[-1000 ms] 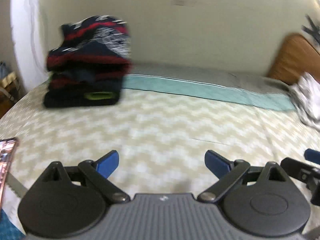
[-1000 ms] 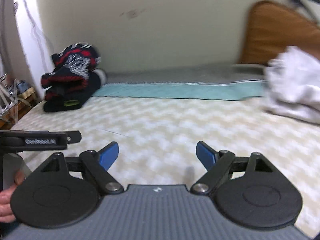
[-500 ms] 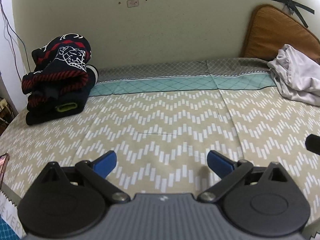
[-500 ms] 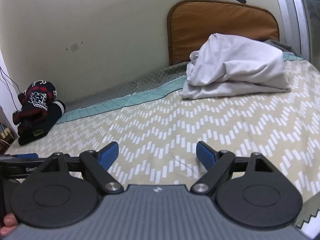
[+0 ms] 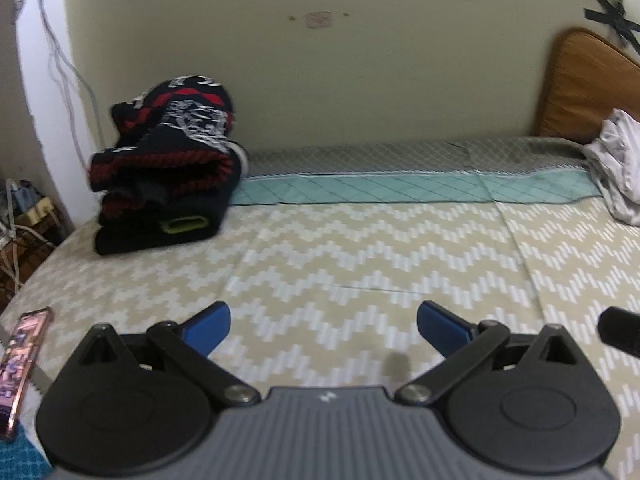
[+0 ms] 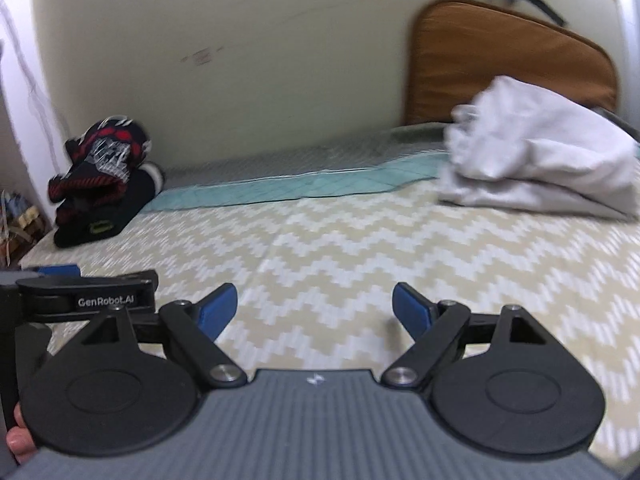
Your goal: Fold small clothes
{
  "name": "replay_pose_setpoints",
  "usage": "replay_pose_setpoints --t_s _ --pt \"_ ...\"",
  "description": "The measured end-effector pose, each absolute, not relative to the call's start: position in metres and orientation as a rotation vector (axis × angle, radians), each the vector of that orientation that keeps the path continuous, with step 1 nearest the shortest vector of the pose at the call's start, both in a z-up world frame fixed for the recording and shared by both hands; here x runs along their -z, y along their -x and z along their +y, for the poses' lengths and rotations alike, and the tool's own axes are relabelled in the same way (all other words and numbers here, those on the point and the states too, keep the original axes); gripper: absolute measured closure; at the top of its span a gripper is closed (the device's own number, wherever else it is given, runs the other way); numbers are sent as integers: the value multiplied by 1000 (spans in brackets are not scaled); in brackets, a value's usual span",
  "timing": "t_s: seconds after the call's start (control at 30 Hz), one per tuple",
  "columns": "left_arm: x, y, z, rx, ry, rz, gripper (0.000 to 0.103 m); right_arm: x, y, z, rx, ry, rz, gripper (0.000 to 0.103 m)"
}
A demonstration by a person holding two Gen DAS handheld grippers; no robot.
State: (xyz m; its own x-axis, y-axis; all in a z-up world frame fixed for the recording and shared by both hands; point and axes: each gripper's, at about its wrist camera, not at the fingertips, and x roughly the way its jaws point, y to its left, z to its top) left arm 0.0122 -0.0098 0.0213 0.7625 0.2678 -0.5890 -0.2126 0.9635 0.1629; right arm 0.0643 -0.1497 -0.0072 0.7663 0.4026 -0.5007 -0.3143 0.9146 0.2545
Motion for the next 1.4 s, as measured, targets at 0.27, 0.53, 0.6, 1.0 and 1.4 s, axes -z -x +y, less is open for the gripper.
replay_pose_setpoints --t_s 0.27,0.53,0.6,1.0,1.4 --pt "-25 -5 34 -411 -37 632 0 -14 -83 -97 -533 -92 548 16" --pt "-18 -3 60 -524 12 635 0 1 -92 -73 -606 -58 570 16" --pt "-17 -4 61 -535 17 639 0 -1 -91 -80 -605 -94 559 14" --pt "-17 -1 57 -575 -12 637 0 -1 -87 -78 -634 -53 564 14" --pt "-17 0 57 -571 -14 634 0 1 -91 -78 -625 -70 582 14"
